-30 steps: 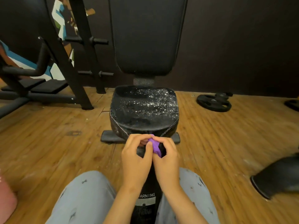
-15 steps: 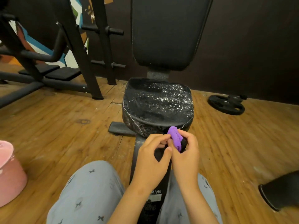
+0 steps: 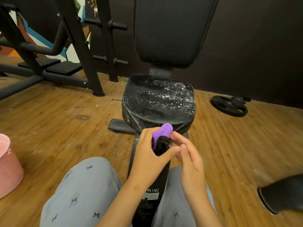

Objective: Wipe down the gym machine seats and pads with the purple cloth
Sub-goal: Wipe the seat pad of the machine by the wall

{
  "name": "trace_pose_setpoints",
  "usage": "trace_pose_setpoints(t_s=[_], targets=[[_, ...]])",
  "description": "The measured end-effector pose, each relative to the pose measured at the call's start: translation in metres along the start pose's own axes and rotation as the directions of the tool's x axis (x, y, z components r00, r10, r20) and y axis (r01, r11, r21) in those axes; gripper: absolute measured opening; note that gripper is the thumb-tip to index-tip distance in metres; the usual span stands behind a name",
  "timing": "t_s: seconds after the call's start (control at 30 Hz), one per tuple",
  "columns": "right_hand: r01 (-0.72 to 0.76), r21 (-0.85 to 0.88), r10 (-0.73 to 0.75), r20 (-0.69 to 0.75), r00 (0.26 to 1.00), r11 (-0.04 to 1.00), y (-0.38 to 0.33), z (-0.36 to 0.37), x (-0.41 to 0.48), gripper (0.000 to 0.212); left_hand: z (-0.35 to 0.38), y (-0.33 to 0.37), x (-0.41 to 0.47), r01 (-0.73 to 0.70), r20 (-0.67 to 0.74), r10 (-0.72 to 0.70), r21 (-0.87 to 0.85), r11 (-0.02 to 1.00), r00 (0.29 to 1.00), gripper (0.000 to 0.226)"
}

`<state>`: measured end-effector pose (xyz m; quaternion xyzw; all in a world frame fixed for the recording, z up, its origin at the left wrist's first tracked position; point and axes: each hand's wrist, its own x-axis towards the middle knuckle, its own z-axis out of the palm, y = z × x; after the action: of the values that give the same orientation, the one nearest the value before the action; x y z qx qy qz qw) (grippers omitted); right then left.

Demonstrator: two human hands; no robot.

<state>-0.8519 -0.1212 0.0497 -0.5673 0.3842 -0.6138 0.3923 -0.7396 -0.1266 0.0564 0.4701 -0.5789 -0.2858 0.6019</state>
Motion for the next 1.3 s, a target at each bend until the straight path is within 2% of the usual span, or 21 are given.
trace_pose_setpoints(t_s=[0.1, 0.2, 0.33, 0.4, 0.47, 0.53, 0.6, 0.67, 0.77, 0.83, 0.97, 1.07, 1.13, 1.23, 1.3], targets=[[0.029, -0.001, -0.029, 0.031, 0.999, 1.000, -0.002, 0.004, 0.003, 0.032, 0.000, -0.003, 0.003, 0.023, -0.142, -0.015, 0.054, 0.998, 0.990, 0.031], [0.128, -0.241, -0.141, -0.040, 0.989, 0.962, -0.003, 0.005, 0.021, 0.025, -0.006, 0.001, 0.007, -0.012, -0.236, 0.040, 0.116, 0.993, 0.971, 0.025], [0.288, -0.481, -0.372, -0.089, 0.924, 0.828, -0.008, 0.006, 0.061, 0.022, 0.000, 0.006, 0.014, -0.011, -0.415, 0.062, 0.124, 0.992, 0.908, 0.018], [0.314, -0.538, -0.412, -0.068, 0.909, 0.782, -0.003, 0.010, 0.082, 0.022, 0.011, 0.004, 0.013, -0.017, -0.426, 0.089, 0.170, 0.985, 0.900, 0.017], [0.344, -0.573, -0.433, -0.020, 0.901, 0.744, 0.006, 0.014, 0.094, 0.022, 0.020, -0.003, 0.006, -0.058, -0.354, 0.138, 0.225, 0.972, 0.925, 0.017], [0.383, -0.600, -0.474, 0.008, 0.881, 0.702, 0.017, 0.016, 0.099, 0.023, 0.021, -0.009, 0.001, -0.075, -0.296, 0.139, 0.216, 0.973, 0.945, 0.018], [0.415, -0.607, -0.513, 0.014, 0.858, 0.678, 0.022, 0.015, 0.099, 0.024, 0.017, -0.009, 0.002, -0.071, -0.299, 0.129, 0.199, 0.977, 0.945, 0.021], [0.429, -0.604, -0.526, 0.018, 0.850, 0.672, 0.023, 0.012, 0.098, 0.024, 0.011, -0.003, 0.009, -0.048, -0.381, 0.108, 0.166, 0.985, 0.918, 0.020], [0.429, -0.603, -0.522, 0.025, 0.853, 0.672, 0.023, 0.011, 0.098, 0.024, 0.000, 0.002, 0.028, 0.003, -0.567, 0.023, 0.045, 0.999, 0.823, 0.015], [0.425, -0.601, -0.519, 0.019, 0.854, 0.677, 0.024, 0.011, 0.097, 0.024, 0.001, 0.003, 0.030, 0.009, -0.591, 0.010, 0.030, 1.000, 0.806, 0.015], [0.428, -0.595, -0.535, -0.002, 0.845, 0.680, 0.026, 0.013, 0.098, 0.025, 0.020, -0.007, 0.002, -0.037, -0.418, 0.079, 0.108, 0.993, 0.905, 0.027], [0.442, -0.593, -0.539, 0.016, 0.842, 0.673, 0.026, 0.012, 0.098, 0.026, 0.022, -0.012, -0.007, -0.016, -0.361, 0.059, 0.121, 0.993, 0.931, 0.030], [0.449, -0.592, -0.537, 0.032, 0.843, 0.669, 0.026, 0.010, 0.098, 0.026, 0.014, -0.012, -0.002, 0.003, -0.427, 0.048, 0.120, 0.993, 0.903, 0.034], [0.449, -0.599, -0.542, 0.031, 0.840, 0.663, 0.026, 0.010, 0.097, 0.026, -0.013, -0.017, 0.020, 0.058, -0.622, -0.046, 0.000, 0.998, 0.782, 0.030], [0.428, -0.600, -0.531, 0.006, 0.847, 0.676, 0.026, 0.013, 0.097, 0.025, -0.023, -0.020, 0.032, 0.087, -0.645, -0.076, -0.014, 0.996, 0.760, 0.023]])
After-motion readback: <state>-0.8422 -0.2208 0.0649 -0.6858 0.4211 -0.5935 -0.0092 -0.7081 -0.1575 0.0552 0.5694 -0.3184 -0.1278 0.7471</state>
